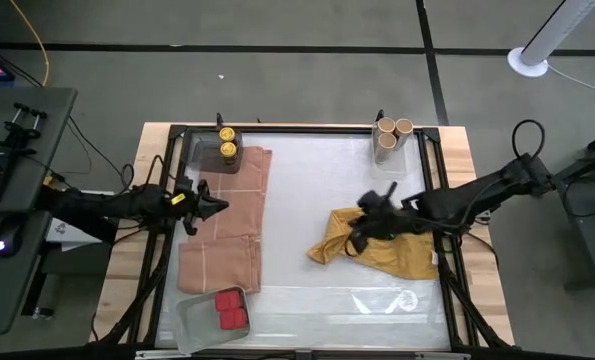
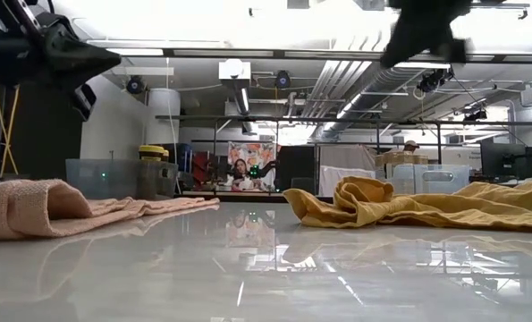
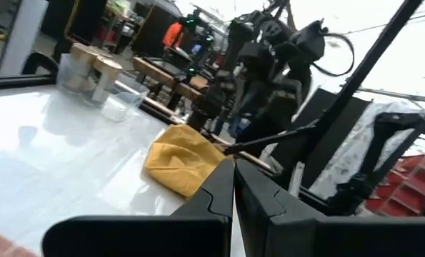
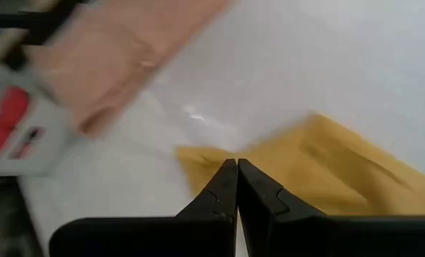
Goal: Sort spices by type
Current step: Return to Home Position
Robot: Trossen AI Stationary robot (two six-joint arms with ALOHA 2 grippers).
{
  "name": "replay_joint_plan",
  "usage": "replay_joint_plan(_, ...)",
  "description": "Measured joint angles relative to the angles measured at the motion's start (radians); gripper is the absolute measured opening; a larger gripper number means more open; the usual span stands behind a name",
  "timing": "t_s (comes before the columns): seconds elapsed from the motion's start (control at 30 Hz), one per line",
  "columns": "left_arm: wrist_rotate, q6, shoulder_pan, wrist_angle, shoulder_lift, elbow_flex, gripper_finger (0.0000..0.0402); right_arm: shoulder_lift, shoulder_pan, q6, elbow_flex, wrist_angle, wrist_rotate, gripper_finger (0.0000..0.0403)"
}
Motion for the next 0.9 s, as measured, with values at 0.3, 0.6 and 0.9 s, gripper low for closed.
replay_joint_plan(0.3, -0.023, 0.014, 0.0, -0.006, 0.002, 0.0, 0.0, -0.015, -0.571, -0.477, -0.353, 0.878, -0.585, 0.0)
replay_joint_plan(0.6, -0.023, 0.01, 0.0, -0.007, 0.002, 0.0, 0.0, -0.194, -0.79, -0.692, -0.402, 0.935, -0.876, 0.0)
replay_joint_plan(0.9, -0.024, 0.009, 0.0, -0.015, 0.002, 0.0, 0.0, -0.709, -0.632, -0.469, -0.802, 1.005, -0.662, 0.0)
